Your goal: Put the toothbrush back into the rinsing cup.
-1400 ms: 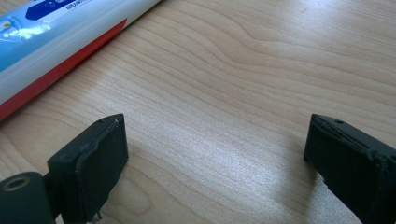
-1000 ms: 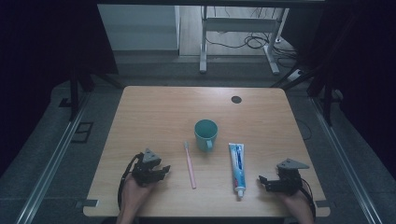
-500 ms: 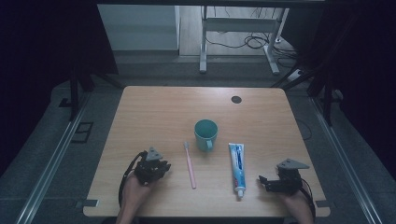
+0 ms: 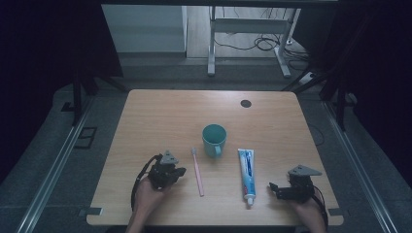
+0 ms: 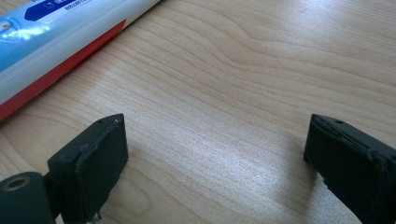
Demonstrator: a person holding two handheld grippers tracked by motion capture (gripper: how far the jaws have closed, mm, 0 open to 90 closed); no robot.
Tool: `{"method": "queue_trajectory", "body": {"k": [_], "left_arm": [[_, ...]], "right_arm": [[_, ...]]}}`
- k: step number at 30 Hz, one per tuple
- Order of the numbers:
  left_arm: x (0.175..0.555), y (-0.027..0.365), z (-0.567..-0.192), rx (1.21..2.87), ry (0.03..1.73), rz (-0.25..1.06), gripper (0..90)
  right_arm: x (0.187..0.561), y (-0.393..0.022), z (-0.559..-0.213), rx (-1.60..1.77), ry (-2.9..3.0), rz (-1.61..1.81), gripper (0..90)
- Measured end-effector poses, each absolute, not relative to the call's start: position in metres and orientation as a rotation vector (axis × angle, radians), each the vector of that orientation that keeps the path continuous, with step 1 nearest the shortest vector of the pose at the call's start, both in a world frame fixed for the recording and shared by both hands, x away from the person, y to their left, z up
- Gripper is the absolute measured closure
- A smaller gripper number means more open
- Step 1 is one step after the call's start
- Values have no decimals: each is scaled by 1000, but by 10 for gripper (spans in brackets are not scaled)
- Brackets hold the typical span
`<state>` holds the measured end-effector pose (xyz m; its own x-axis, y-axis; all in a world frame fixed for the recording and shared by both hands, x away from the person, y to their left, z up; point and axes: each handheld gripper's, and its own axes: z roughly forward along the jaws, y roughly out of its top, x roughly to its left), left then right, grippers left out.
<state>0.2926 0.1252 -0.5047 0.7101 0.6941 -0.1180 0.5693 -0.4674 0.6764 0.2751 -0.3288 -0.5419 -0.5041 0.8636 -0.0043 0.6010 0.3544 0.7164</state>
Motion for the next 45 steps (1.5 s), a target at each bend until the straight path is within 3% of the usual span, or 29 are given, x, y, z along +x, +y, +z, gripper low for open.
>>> {"method": "queue_trajectory", "body": {"k": [26, 45], "left_arm": [[295, 67, -514, 2272, 838, 144, 895], [288, 68, -525, 2322, 851, 124, 895]], "right_arm": [[275, -329, -542, 1287, 2239, 943, 57], [275, -329, -542, 1284, 2240, 942, 57]]}}
